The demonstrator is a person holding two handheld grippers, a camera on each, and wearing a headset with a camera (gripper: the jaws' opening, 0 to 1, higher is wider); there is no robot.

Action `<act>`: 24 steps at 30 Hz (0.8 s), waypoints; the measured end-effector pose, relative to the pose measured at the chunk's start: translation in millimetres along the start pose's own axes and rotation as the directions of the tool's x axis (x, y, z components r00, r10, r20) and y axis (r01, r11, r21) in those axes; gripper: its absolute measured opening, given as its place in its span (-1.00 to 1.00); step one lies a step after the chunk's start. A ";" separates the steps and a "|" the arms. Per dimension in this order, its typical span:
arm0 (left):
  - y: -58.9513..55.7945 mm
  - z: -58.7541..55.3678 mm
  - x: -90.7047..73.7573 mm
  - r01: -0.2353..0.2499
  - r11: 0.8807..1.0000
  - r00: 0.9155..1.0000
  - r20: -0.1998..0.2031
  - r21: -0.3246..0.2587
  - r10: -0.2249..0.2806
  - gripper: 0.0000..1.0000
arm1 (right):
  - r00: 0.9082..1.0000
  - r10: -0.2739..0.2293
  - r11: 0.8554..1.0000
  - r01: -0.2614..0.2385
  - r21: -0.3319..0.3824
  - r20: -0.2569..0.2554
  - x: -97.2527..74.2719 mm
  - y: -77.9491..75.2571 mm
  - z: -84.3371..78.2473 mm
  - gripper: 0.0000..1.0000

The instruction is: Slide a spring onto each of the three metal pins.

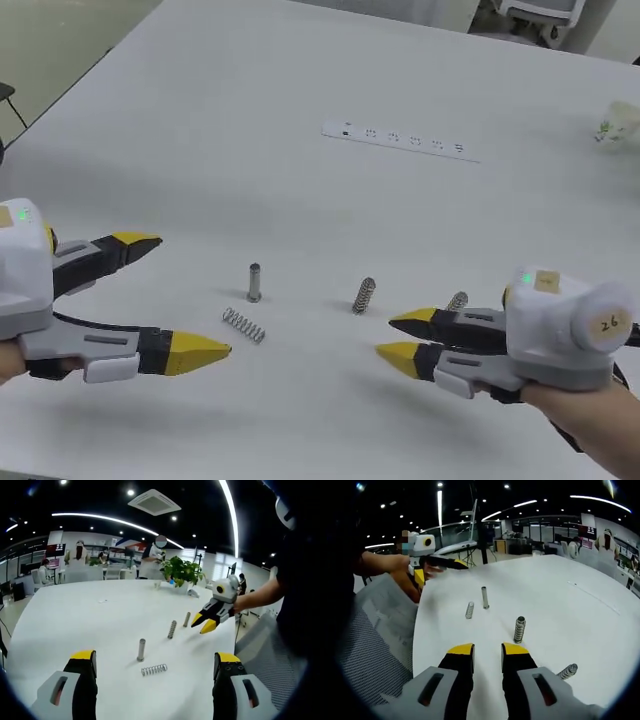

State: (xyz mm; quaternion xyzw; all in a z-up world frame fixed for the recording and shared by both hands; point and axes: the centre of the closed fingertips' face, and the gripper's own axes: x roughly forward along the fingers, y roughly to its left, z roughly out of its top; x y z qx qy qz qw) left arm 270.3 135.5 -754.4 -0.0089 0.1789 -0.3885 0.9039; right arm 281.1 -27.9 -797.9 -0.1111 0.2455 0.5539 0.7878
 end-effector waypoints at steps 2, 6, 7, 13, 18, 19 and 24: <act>-0.1 -0.5 -0.3 0.000 1.000 1.000 0.000 -0.002 0.000 0.90 | 1.000 0.007 1.000 -0.007 -0.008 0.002 3.9 1.1 4.3 -0.61; -0.1 -1.6 -1.0 0.000 1.000 1.000 -0.003 -0.001 0.000 0.90 | 1.000 0.019 1.000 -0.018 -0.023 0.010 13.5 3.4 15.3 -0.62; 0.2 -1.8 -1.2 0.000 1.000 1.000 -0.004 -0.002 0.000 0.90 | 1.000 0.024 0.999 -0.023 -0.033 0.012 17.1 5.2 19.0 -0.62; 1.8 -2.7 -1.9 -0.005 1.000 1.000 -0.004 -0.005 0.005 0.89 | 0.998 0.051 0.997 -0.049 -0.055 0.024 37.8 16.3 35.2 -0.63; 2.8 -3.4 -2.8 -0.008 1.000 1.000 -0.003 -0.009 0.008 0.89 | 0.997 0.080 0.992 -0.077 -0.096 0.019 55.1 29.8 45.6 -0.64; 2.9 -3.8 -3.1 -0.009 1.000 1.000 -0.004 -0.010 0.009 0.89 | 0.996 0.084 0.992 -0.082 -0.101 0.024 57.7 32.0 48.2 -0.64; 3.0 -5.3 -3.8 -0.011 1.000 1.000 -0.007 -0.011 0.011 0.89 | 0.993 0.111 0.988 -0.106 -0.115 0.031 72.2 44.3 58.2 -0.65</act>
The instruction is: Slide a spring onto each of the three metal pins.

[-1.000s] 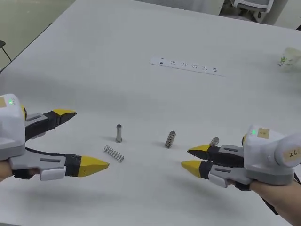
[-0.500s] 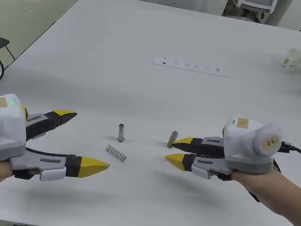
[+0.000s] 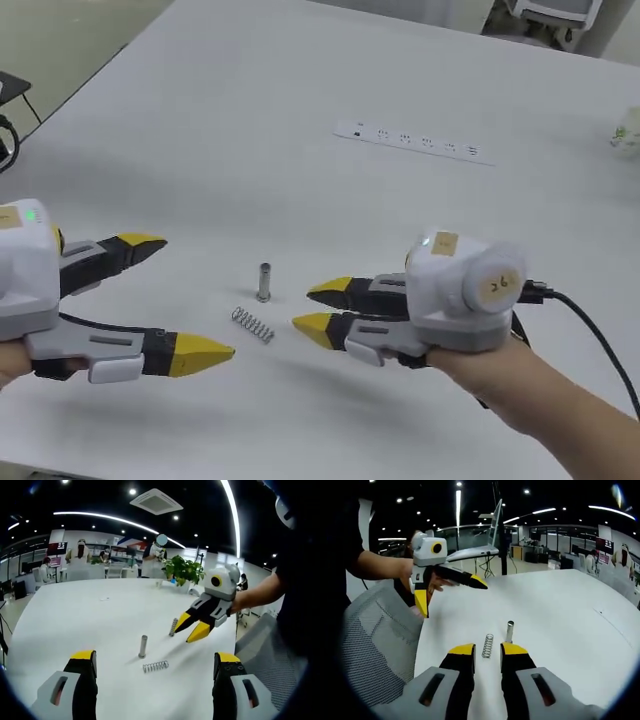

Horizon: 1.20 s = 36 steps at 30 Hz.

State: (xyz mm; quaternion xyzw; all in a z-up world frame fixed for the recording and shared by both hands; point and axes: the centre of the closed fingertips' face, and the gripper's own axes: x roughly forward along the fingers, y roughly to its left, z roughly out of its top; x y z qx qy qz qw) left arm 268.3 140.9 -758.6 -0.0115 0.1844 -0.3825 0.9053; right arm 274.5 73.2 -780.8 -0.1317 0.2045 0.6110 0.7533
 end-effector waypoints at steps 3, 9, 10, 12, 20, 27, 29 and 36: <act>0.4 -0.9 -0.5 0.000 1.000 1.000 -0.006 0.000 0.000 0.89 | 1.000 0.021 1.000 -0.021 -0.014 -0.010 10.6 6.3 0.7 -0.65; 1.0 1.2 -0.8 -0.001 1.000 1.000 -0.001 0.000 0.001 0.88 | 0.999 0.028 0.999 -0.029 -0.027 -0.039 28.3 9.3 -4.9 -0.66; 1.1 1.3 -0.6 -0.002 1.000 1.000 0.000 0.000 0.002 0.88 | 0.999 0.026 0.999 -0.027 -0.027 -0.044 31.1 8.9 -6.6 -0.67; 1.2 0.9 -0.4 -0.002 1.000 1.000 -0.003 0.000 0.002 0.88 | 0.997 0.019 0.999 -0.021 -0.029 -0.068 36.6 7.8 -12.7 -0.66; 0.9 -2.3 -0.6 0.000 1.000 1.000 -0.009 -0.004 0.000 0.87 | 0.993 -0.026 1.000 0.025 -0.011 -0.113 50.9 -3.1 -27.6 -0.67; 1.4 -4.5 -0.5 -0.002 1.000 1.000 -0.014 -0.007 0.001 0.87 | 0.990 -0.028 1.000 0.030 0.008 -0.136 60.3 -5.0 -35.2 -0.69; 1.3 -4.7 -0.3 -0.001 1.000 1.000 -0.015 -0.007 0.001 0.87 | 0.990 -0.025 1.000 0.027 0.010 -0.142 62.8 -3.8 -36.4 -0.70; 0.8 -6.9 -1.3 -0.002 1.000 1.000 -0.021 -0.009 0.002 0.87 | 0.981 -0.015 0.999 0.008 -0.039 -0.195 68.8 -1.4 -47.9 -0.76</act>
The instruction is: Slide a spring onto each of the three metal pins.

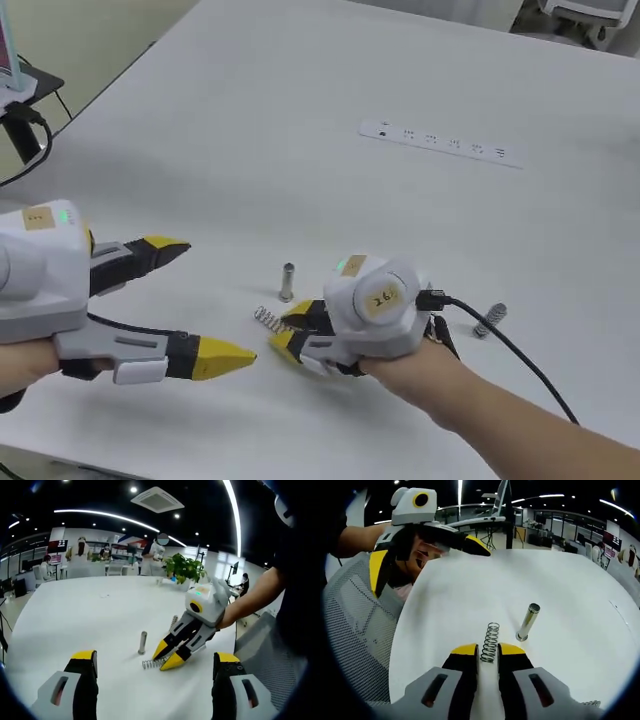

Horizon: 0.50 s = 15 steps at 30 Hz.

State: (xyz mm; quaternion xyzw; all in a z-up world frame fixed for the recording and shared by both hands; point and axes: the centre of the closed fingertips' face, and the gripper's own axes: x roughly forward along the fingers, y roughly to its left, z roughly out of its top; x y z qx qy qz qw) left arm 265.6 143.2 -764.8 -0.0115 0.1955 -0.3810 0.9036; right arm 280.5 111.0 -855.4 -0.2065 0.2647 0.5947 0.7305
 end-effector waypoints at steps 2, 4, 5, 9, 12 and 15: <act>0.1 -0.4 -0.6 -0.001 1.000 1.000 0.000 -0.001 0.001 0.87 | 1.000 -0.007 1.000 0.007 0.001 0.004 -0.1 -0.9 0.7 -0.82; 0.5 -0.8 -0.9 -0.003 1.000 1.000 0.000 -0.004 0.003 0.87 | 1.000 -0.006 1.000 0.006 -0.002 0.008 0.4 -0.1 1.5 -0.83; 0.6 -0.9 -0.9 -0.005 1.000 1.000 -0.001 -0.002 0.005 0.87 | 1.000 0.002 1.000 -0.002 -0.008 0.008 0.7 0.9 1.6 -0.83; -0.9 0.1 -0.2 -0.002 1.000 1.000 0.000 0.000 0.002 0.86 | 1.000 0.005 1.000 -0.005 0.003 0.021 -0.7 2.2 3.2 -0.83; -2.3 0.6 0.9 0.001 1.000 1.000 0.000 0.000 -0.001 0.86 | 0.999 0.012 1.000 -0.012 0.001 0.032 -5.4 4.9 8.2 -0.83; -5.3 1.0 3.2 0.009 1.000 1.000 -0.004 0.008 -0.009 0.86 | 0.999 0.022 1.000 -0.021 -0.016 0.046 -12.7 7.0 14.2 -0.84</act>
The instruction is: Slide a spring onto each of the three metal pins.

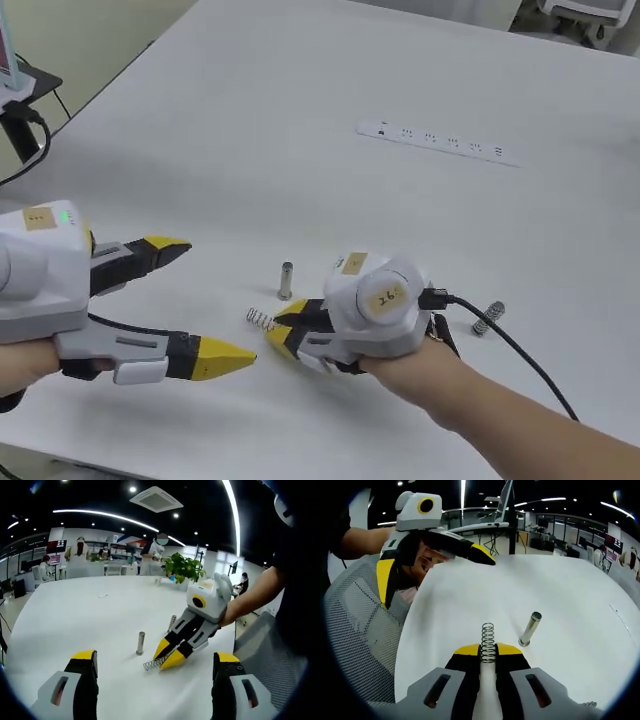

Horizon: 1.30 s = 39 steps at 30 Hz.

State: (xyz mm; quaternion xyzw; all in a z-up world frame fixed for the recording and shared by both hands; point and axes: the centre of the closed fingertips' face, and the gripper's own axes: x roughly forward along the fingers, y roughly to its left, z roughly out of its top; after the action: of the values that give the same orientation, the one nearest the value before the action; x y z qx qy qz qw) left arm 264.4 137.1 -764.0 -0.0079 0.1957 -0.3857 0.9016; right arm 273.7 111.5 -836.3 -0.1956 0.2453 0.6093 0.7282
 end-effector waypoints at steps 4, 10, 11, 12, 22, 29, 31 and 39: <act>-4.1 2.3 3.1 0.011 1.000 1.000 -0.002 0.014 -0.011 0.85 | 1.000 -0.008 1.000 0.008 -0.005 0.011 -11.0 -2.1 3.6 -0.84; -11.0 7.0 7.2 0.034 0.999 0.999 0.003 0.026 -0.034 0.83 | 0.999 -0.019 1.000 0.018 0.021 0.040 -31.9 -5.3 7.1 -0.84; -12.9 7.6 8.5 0.042 0.999 0.999 0.002 0.029 -0.042 0.82 | 0.999 -0.020 1.000 0.019 0.021 0.041 -35.9 -5.4 7.3 -0.84; -14.7 7.8 9.3 0.050 0.998 0.999 0.000 0.031 -0.050 0.80 | 0.999 -0.021 1.000 0.021 0.019 0.044 -38.8 -5.4 7.6 -0.84; -37.3 8.4 19.9 0.148 0.989 0.989 -0.001 0.001 -0.148 0.69 | 1.000 -0.018 0.995 0.018 -0.098 -0.004 -66.4 -3.8 -4.7 -0.84; -50.5 6.0 24.3 0.208 0.978 0.978 -0.029 0.011 -0.207 0.50 | 1.000 -0.017 0.994 0.017 -0.112 -0.001 -84.3 -2.1 -12.6 -0.84; -58.5 4.4 27.1 0.242 0.970 0.969 -0.047 0.021 -0.241 0.41 | 1.000 -0.015 0.994 0.015 -0.111 0.000 -88.5 -1.6 -15.9 -0.84; -71.5 9.8 44.1 0.288 0.957 0.957 -0.057 0.044 -0.285 0.32 | 1.000 -0.020 0.993 0.019 -0.118 -0.007 -104.1 -0.1 -27.7 -0.84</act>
State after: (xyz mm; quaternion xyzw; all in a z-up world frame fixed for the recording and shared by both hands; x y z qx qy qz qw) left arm 246.0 54.7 -758.5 -0.0030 0.2048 -0.5173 0.8310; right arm 256.2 13.0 -796.5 -0.2432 0.2101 0.6148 0.7202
